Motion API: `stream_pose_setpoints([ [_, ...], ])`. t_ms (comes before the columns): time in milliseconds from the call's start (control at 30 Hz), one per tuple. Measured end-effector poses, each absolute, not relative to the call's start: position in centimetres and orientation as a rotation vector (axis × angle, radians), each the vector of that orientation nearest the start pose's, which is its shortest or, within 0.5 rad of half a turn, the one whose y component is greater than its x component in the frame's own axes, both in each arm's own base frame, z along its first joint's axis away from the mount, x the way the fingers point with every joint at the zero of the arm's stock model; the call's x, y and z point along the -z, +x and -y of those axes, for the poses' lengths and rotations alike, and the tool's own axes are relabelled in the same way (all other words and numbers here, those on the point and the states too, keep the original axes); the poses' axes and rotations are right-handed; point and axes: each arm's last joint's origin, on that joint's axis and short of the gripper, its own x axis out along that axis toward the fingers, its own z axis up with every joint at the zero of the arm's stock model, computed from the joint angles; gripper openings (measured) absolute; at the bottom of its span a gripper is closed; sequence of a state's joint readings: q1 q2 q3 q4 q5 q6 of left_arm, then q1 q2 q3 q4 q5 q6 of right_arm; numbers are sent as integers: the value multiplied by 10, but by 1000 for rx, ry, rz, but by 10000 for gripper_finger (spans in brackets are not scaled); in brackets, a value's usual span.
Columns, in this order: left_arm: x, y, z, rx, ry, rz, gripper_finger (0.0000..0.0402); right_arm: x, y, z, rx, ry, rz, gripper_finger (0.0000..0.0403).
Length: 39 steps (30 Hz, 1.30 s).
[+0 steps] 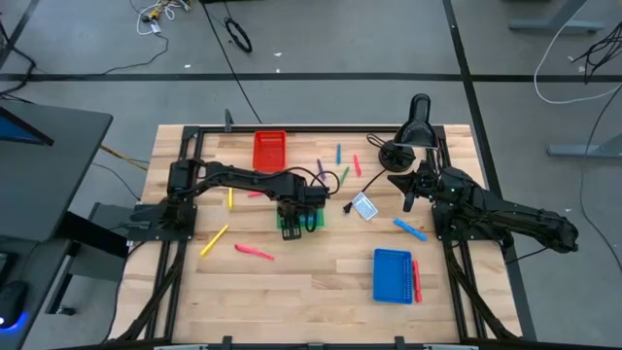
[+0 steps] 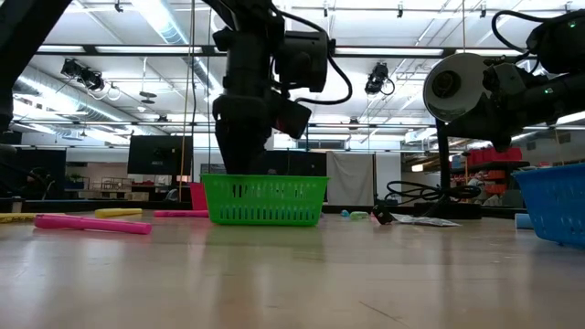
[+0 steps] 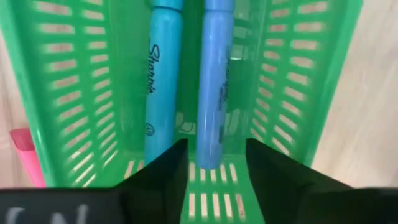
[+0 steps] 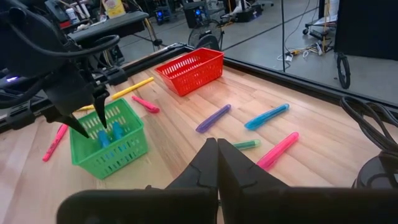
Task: Pick & Place Markers
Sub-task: Put the bottom blue highlighter pen into the green bin, then put the bottom large pink pen into the blue bin
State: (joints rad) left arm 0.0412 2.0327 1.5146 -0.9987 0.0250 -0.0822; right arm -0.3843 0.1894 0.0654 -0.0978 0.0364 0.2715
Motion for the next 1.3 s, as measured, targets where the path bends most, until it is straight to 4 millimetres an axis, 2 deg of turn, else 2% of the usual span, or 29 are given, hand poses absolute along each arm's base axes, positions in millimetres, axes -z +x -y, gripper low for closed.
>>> stream_pose_setpoints([
  [300, -174, 386, -16, -79, -118, -1507, 236, -161, 97, 41, 447, 305, -162, 0],
  [600, -181, 387, -16, -76, -115, -1495, 240, -161, 97, 41, 447, 305, -162, 0],
  [933, -215, 401, -16, -64, -103, -1410, 238, -161, 97, 41, 447, 305, -162, 0],
  [1300, -264, 390, -2, -101, -47, -1220, 238, -161, 97, 41, 447, 305, -163, 0],
])
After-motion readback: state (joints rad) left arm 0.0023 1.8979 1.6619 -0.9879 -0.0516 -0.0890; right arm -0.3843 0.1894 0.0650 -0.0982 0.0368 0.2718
